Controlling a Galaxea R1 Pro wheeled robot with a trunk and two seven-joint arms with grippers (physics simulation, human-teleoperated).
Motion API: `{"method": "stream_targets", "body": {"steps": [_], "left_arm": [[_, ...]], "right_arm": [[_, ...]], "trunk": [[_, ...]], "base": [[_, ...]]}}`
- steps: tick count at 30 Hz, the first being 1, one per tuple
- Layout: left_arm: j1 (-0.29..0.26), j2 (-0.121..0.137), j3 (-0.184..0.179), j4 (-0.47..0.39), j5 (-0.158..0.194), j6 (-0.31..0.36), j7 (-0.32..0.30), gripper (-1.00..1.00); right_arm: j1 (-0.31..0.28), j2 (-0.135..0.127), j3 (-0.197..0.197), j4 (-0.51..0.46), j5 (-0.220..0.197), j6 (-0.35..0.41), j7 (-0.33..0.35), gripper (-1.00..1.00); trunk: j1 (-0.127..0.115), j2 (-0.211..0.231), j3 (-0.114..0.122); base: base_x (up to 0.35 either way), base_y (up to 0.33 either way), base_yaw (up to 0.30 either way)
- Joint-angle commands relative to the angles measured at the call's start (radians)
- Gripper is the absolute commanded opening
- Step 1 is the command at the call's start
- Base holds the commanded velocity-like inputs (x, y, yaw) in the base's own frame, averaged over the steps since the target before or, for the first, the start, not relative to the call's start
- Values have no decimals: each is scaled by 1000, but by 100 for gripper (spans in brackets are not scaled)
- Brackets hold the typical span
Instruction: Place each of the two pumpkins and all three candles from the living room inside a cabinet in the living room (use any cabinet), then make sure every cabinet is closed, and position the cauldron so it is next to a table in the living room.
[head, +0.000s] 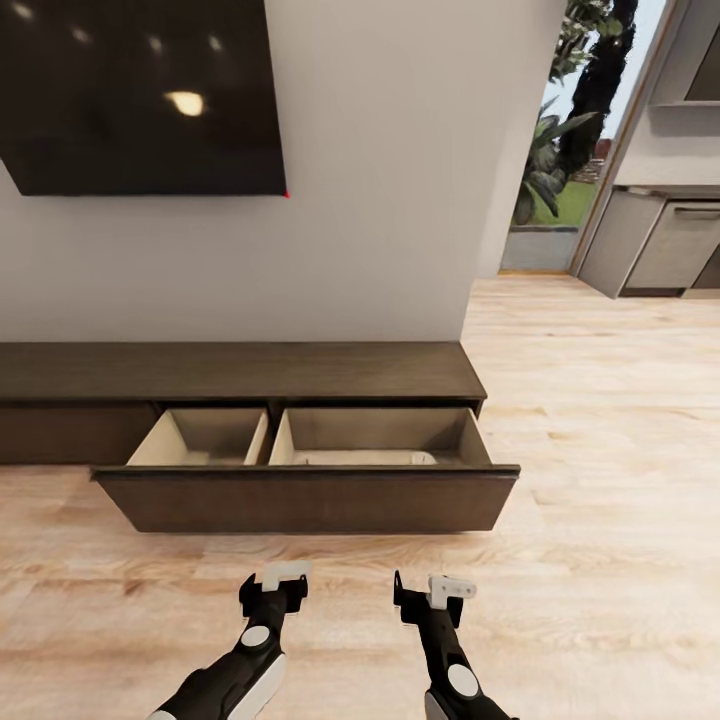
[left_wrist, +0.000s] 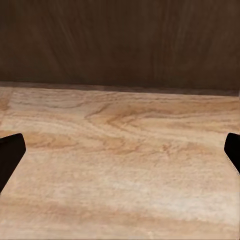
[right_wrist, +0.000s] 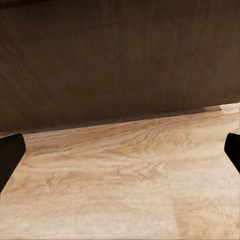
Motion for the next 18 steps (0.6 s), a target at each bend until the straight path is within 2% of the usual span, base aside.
{"method": "stream_targets", "body": {"steps": [1,18], "left_arm": [[-1,1,-8,0,11,-7,7,100],[-1,2,-7,0,11,-7,5,100]], "right_arm": [[-1,-1,6,0,-10,-6,-5,100],[-1,-1,6,2,-10,-6,-5,100]], "trunk": [[0,0,-1],[0,0,-1]], "base": [[248,1,0],[242,0,0]]}}
